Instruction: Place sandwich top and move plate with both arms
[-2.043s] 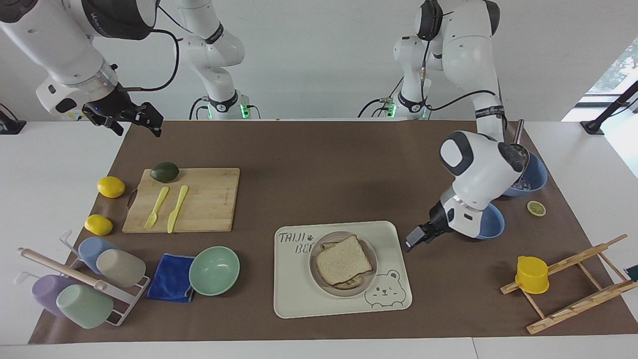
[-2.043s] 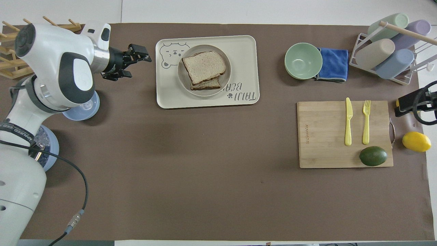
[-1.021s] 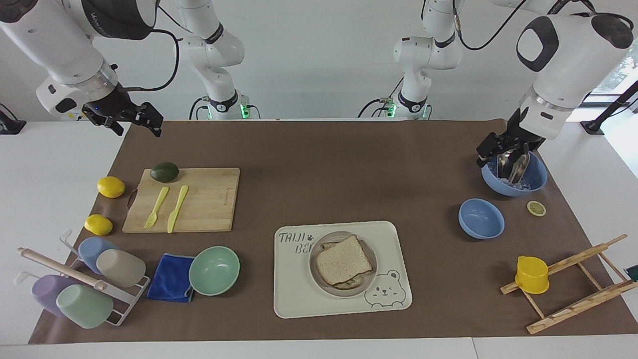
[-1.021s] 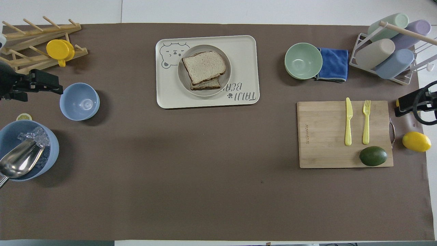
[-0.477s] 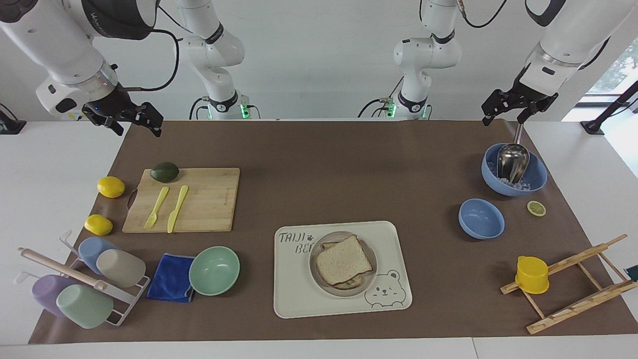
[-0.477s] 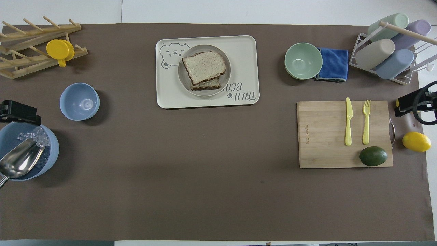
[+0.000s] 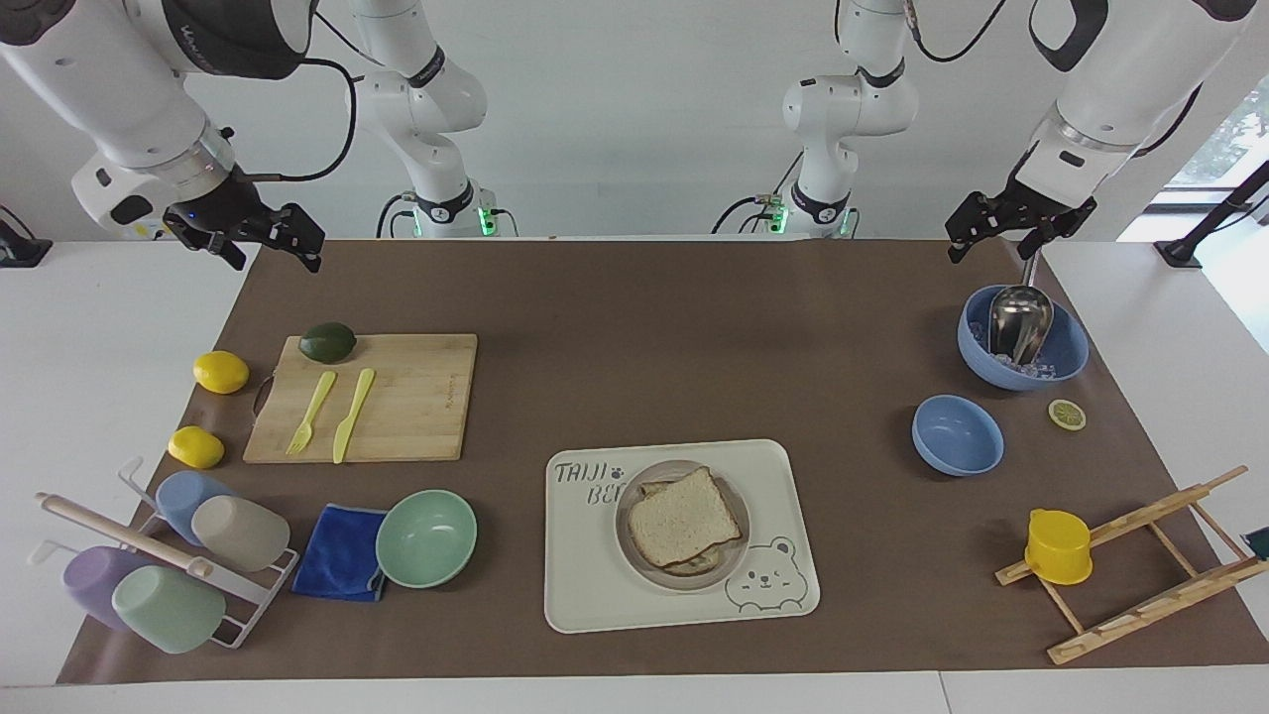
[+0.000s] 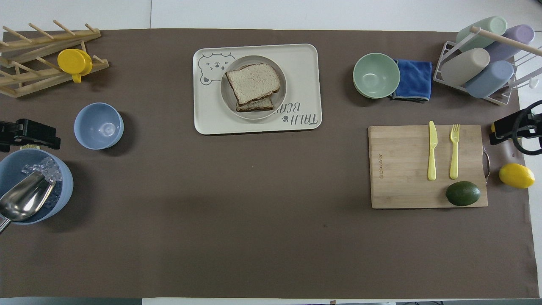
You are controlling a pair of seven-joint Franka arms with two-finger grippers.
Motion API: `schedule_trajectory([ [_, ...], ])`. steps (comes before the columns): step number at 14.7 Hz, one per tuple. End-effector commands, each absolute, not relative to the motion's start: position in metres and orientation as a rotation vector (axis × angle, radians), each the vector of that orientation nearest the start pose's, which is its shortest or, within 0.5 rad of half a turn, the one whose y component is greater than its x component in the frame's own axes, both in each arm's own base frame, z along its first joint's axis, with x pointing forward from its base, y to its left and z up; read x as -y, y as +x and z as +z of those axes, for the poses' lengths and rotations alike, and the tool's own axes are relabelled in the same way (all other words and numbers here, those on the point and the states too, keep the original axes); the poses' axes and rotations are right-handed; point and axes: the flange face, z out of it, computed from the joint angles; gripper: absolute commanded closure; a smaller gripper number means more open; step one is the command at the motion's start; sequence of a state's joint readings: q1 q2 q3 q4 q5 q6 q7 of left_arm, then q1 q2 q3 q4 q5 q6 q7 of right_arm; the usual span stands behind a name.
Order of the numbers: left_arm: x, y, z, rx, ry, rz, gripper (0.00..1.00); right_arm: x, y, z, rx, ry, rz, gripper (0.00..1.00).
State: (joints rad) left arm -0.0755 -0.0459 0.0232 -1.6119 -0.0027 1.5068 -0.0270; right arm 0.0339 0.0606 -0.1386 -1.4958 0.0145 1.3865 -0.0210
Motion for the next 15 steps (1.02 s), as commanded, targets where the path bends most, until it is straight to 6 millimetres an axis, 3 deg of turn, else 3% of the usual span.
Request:
schedule_trajectory([
  [1, 0.0261, 0.5352, 0.6294, -0.056, -3.151, 0.042, 0.00, 0.0541, 0.5466, 0.6111, -0.104, -3.099, 0.254, 0.00],
  [15, 0.0317, 0.5339, 0.6260, -0.065, -3.149, 0.027, 0.00, 0.0550, 0.5465, 0.6111, -0.106, -3.099, 0.254, 0.00],
])
